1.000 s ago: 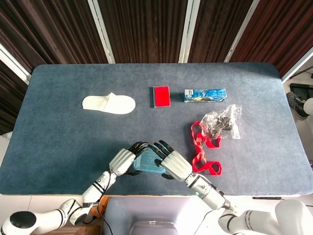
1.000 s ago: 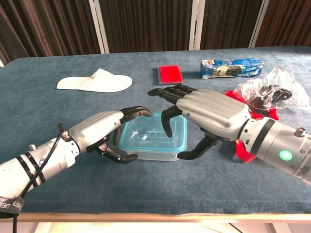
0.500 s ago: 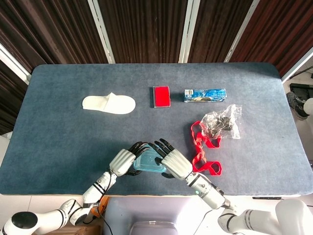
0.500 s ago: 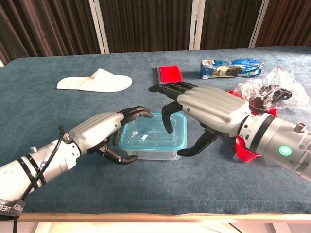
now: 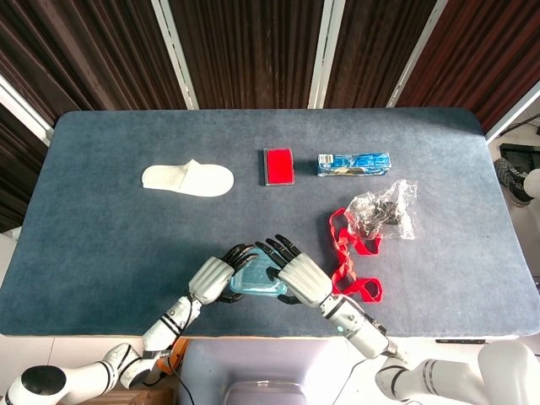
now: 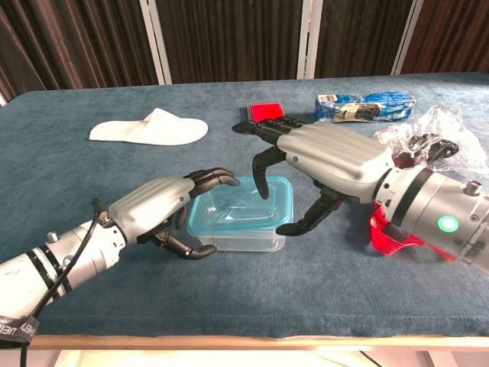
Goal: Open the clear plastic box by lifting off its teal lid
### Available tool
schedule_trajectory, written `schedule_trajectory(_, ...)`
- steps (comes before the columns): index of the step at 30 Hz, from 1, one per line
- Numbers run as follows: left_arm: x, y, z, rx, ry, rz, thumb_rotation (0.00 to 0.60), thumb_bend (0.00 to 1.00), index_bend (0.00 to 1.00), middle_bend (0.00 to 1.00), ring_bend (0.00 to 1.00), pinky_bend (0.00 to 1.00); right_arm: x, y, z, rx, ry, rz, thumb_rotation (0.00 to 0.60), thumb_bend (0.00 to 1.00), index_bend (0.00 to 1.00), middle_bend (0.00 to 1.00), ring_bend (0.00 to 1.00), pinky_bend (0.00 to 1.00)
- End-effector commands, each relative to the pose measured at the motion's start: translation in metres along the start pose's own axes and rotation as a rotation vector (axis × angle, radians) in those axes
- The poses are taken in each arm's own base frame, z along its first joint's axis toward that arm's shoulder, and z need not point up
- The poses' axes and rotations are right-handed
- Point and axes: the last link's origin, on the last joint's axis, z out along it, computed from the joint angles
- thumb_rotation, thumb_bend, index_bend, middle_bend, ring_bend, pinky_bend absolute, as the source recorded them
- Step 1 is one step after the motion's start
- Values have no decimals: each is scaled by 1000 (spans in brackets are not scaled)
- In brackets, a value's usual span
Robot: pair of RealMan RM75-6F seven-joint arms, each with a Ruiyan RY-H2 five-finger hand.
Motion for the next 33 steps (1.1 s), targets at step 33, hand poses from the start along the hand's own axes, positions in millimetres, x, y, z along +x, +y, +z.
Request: schedule_trajectory(33, 6, 4, -7, -30, 23, -2, 600, 302, 138, 722, 503, 629, -3, -9, 20, 25, 36, -60, 600, 688, 762, 220, 43, 0)
